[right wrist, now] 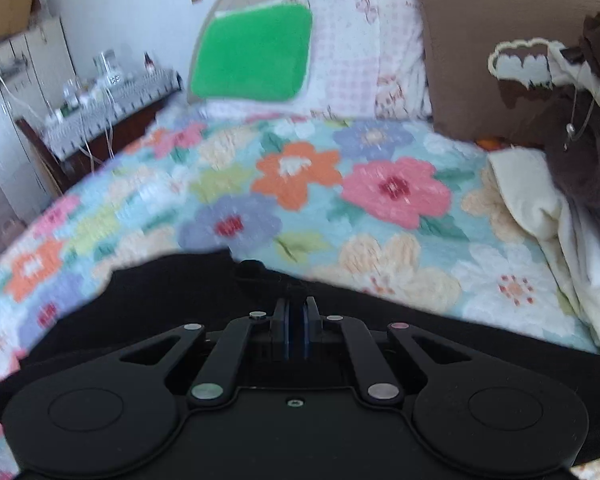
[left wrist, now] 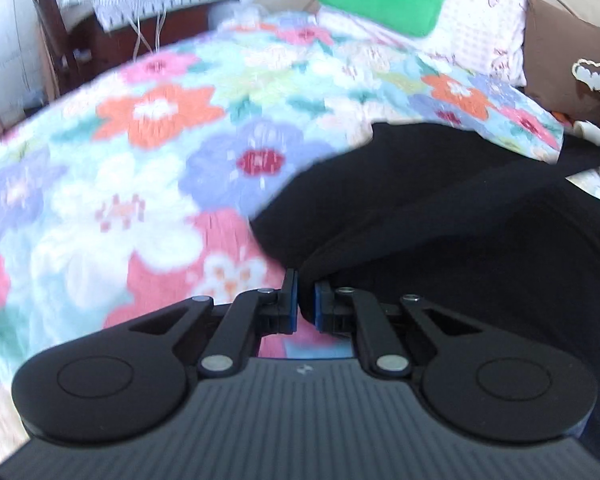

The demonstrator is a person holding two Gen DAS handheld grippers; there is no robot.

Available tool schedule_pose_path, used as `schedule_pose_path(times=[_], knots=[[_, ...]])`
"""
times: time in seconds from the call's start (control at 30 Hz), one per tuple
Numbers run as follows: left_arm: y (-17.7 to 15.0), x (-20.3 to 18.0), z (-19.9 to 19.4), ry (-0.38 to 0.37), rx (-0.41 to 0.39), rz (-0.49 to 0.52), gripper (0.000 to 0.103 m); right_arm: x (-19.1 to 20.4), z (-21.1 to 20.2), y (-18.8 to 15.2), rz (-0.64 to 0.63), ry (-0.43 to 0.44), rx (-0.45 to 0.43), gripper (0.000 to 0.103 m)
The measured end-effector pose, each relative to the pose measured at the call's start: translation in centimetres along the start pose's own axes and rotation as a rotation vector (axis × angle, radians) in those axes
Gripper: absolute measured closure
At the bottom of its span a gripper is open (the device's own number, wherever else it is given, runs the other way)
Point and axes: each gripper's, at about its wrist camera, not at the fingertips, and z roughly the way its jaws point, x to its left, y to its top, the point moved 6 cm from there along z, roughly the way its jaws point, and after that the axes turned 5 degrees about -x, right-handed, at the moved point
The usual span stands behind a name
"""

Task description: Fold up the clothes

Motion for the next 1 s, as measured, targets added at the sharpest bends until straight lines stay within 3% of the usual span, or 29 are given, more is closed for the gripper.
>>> schedule_pose_path(times=[0.17,0.37,0.47,0.57,0.63,0.7,0.73,0.8,1.0], knots=[[-1.6,-0.6,1.0,-0.004,0.083,0.063,0.096,-2.0,1.6,-4.4,0.055,-0.047,0.076,0.095],[-0.6,0.0,0.0,-0.120,0.090,-0.042,0.096,-2.7,-0.8,-5.0,0.146,-0.063,0.044,0.095],[-0.9,-0.2,0.3,-0.177,0.169,0.007,0.095,-2.5,-0.6,-6.1,0.039,-0.100,0.109,0.095],[-1.0,0.4,0.2,-0.241,0.210,-0.034,0.093,-2.3,-0.3,-7.0,-0.072,-0.146,0.152,0.090],[-0.6,1.2,0.1,-0.294,0.221,-0.083,0.092,-2.0,-1.5,-6.4,-0.077,-0.148,0.102,0.073],[0.3,2.1,-0.5,-0.325,0.185,-0.110,0.089,-1.9,-2.5,-5.6,-0.074,-0.141,0.051,0.061],[1.0,2.6,-0.8,-0.333,0.154,-0.123,0.087,-1.8,-2.6,-5.1,-0.068,-0.123,0.034,0.060],[2.5,3.6,-1.0,-0.316,0.085,-0.135,0.072,-1.7,-2.3,-4.1,-0.060,-0.094,0.017,0.060],[5.9,3.7,2.1,-0.253,-0.001,-0.087,0.066,-0.9,3.3,-2.7,-0.055,-0.052,0.101,0.053]])
